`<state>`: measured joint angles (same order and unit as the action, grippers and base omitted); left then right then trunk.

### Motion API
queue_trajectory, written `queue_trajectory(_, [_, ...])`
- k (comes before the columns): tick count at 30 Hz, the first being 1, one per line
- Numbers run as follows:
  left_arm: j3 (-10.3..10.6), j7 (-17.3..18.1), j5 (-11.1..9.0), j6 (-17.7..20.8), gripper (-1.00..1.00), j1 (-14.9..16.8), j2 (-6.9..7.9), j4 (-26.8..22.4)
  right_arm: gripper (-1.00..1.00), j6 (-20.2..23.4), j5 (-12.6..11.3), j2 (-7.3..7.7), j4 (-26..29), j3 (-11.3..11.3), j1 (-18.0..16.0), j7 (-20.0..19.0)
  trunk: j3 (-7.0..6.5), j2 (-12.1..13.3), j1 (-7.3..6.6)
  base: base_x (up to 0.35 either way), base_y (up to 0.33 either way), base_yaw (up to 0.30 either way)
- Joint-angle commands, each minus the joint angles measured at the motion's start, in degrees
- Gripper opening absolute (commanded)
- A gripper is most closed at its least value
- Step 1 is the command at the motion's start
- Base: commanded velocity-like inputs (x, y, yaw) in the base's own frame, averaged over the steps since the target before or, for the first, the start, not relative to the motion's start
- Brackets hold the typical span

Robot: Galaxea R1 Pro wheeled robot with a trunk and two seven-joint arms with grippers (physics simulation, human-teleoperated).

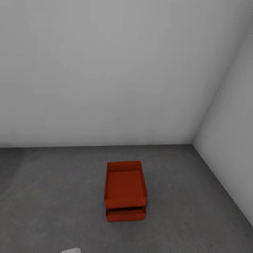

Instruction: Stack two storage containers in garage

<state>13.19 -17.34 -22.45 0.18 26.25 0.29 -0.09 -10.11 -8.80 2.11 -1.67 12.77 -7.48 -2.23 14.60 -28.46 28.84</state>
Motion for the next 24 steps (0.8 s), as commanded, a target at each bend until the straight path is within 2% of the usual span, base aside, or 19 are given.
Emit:
queue_trajectory(1, [0.48,-0.12,-0.54,0.01,1.00,0.03,-0.80,0.01,1.00,-0.30,-0.60,-0.02,-0.18,0.44,-0.08,-0.23,-0.01,-0.08,0.02,0.000,0.000,0.000])
queue_trajectory(4, [0.56,-0.08,-0.32,-0.05,1.00,0.03,-1.60,-0.05,1.00,-0.16,-0.51,-0.22,-0.20,0.48,-0.08,-0.26,-0.29,-0.08,0.02,0.000,0.000,0.000])
queue_trajectory(9, [0.67,0.11,-0.28,0.05,1.00,-0.32,-2.08,0.02,1.00,-0.23,-0.71,-0.12,-0.18,0.31,-0.08,-0.24,-0.75,-0.08,0.02,0.000,0.000,0.000])
queue_trajectory(12, [0.68,0.48,-0.28,0.03,1.00,-2.16,-1.66,0.04,1.00,-0.24,-0.75,-0.06,-0.18,0.28,-0.09,-0.23,-1.03,-0.08,0.02,0.000,0.000,0.000])
queue_trajectory(13, [0.68,1.30,-0.24,-0.05,1.00,-4.17,-1.03,0.04,1.00,-0.25,-0.76,-0.09,-0.18,0.26,-0.08,-0.23,-1.12,-0.08,0.02,0.000,0.000,0.000])
queue_trajectory(16, [0.69,3.92,-0.32,-0.15,1.00,-7.29,-0.08,0.02,1.00,-0.25,-0.77,-0.17,-0.18,0.25,-0.10,-0.23,-1.40,-0.08,0.02,0.000,0.000,0.000])
queue_trajectory(17, [0.67,6.54,-0.43,-0.31,1.00,-9.06,0.40,0.01,1.00,-0.26,-0.78,-0.21,-0.18,0.25,-0.09,-0.23,-1.50,-0.08,0.02,0.000,0.000,0.000])
queue_trajectory(20, [0.63,11.80,-0.66,-1.15,1.00,-11.53,1.13,0.04,1.00,-0.26,-0.78,-0.24,-0.18,0.24,-0.08,-0.23,-1.77,-0.08,0.02,0.000,0.000,0.000])
queue_trajectory(22, [0.63,14.10,-0.75,-1.56,1.00,-12.45,1.74,0.06,1.00,-0.26,-0.80,-0.25,-0.18,0.24,-0.08,-0.23,-1.96,-0.08,0.02,0.000,0.000,0.000])
queue_trajectory(24, [0.62,14.96,-0.78,-1.67,1.00,-12.81,2.14,0.07,1.00,-0.26,-0.81,-0.24,-0.18,0.24,-0.08,-0.23,-2.15,-0.08,0.02,0.000,0.000,0.000])
